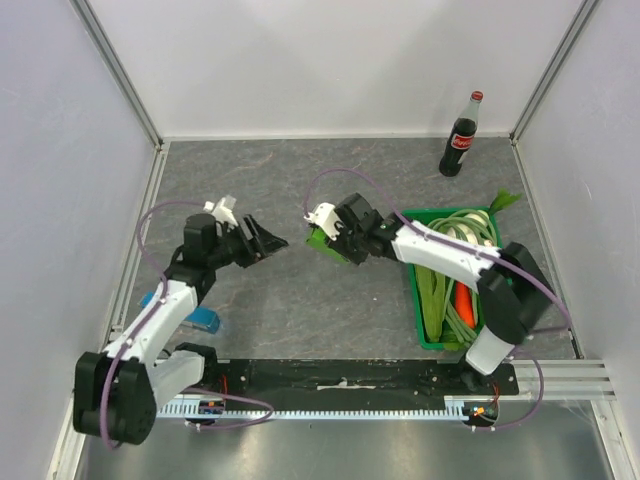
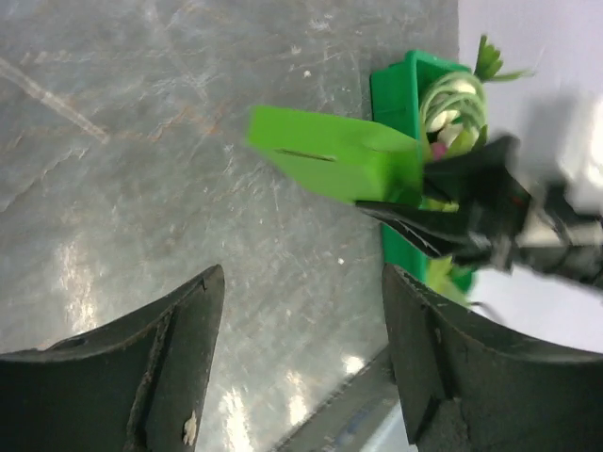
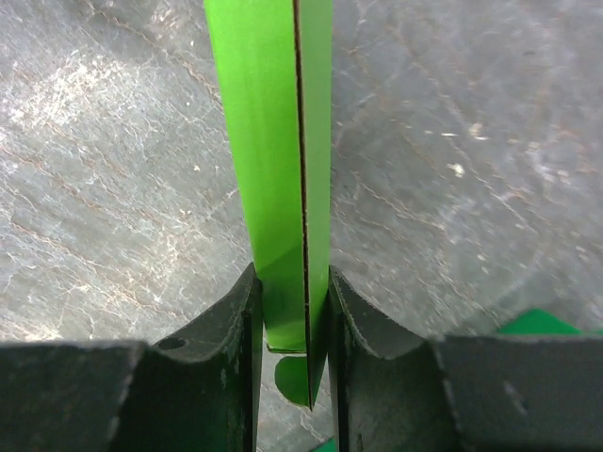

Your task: Fold the paper box

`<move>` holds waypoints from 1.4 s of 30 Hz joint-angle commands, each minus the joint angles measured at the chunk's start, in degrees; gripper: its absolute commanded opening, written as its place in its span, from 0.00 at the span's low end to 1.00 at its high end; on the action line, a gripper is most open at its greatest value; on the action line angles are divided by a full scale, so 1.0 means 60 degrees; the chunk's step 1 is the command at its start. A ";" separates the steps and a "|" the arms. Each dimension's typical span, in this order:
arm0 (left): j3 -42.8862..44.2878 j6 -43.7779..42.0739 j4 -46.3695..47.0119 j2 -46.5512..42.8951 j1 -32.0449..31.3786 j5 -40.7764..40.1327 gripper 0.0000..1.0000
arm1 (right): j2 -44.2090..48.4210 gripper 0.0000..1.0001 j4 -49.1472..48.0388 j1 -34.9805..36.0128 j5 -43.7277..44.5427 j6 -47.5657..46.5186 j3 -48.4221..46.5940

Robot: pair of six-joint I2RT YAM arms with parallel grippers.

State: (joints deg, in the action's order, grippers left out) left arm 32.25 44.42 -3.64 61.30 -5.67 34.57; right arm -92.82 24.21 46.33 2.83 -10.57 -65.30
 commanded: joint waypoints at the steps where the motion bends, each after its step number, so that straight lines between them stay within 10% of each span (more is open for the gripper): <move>1: -0.0247 -0.2756 0.1716 -0.0957 -0.2532 -0.3206 0.75 | -0.1579 0.23 0.2099 -0.0630 -0.2681 -0.0420 -0.1594; 11: 0.0558 -0.5394 0.3359 0.1224 -0.2732 -0.2541 0.47 | -0.3441 0.23 0.4271 -0.1583 -0.2963 -0.2208 -0.4570; 24: 0.1304 -0.5983 0.5895 0.3405 -0.1911 0.0111 0.45 | -0.3618 0.22 0.4579 -0.1744 -0.3343 -0.2443 -0.4893; 42: 0.1641 -0.5631 0.6217 0.4753 -0.2203 0.0523 0.42 | -0.3735 0.22 0.4637 -0.1759 -0.3387 -0.2413 -0.5040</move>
State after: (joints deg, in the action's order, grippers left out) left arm 40.01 11.29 30.59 88.23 -18.17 36.40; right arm -114.41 51.13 35.88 -16.73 -24.25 -93.30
